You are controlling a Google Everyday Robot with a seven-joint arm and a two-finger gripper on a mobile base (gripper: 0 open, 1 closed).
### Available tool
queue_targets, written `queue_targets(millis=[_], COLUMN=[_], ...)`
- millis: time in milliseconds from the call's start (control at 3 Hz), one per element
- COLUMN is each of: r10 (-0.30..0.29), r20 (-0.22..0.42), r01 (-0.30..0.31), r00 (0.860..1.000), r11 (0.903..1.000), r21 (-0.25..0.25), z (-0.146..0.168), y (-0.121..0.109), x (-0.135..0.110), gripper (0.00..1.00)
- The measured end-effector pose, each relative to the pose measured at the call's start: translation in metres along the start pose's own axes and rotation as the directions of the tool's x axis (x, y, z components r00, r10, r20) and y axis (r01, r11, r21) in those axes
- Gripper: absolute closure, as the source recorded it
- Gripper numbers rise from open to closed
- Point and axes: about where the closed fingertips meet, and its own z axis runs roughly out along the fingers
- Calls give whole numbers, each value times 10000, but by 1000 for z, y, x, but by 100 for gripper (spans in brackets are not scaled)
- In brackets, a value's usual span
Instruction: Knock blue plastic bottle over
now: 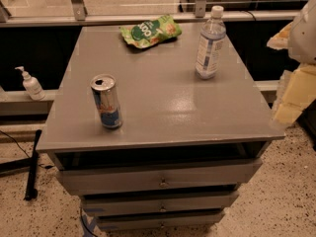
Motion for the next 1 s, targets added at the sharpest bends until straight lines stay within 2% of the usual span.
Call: queue_targets(millis=[667, 1000], r10=[19, 0], r20=[167, 610], r01=[-20, -25], r00=[9999, 9981], r11=[10000, 9991], r21=[62, 418], z=[1, 13], y=[-5, -30], x=[0, 5], gripper=[0, 0])
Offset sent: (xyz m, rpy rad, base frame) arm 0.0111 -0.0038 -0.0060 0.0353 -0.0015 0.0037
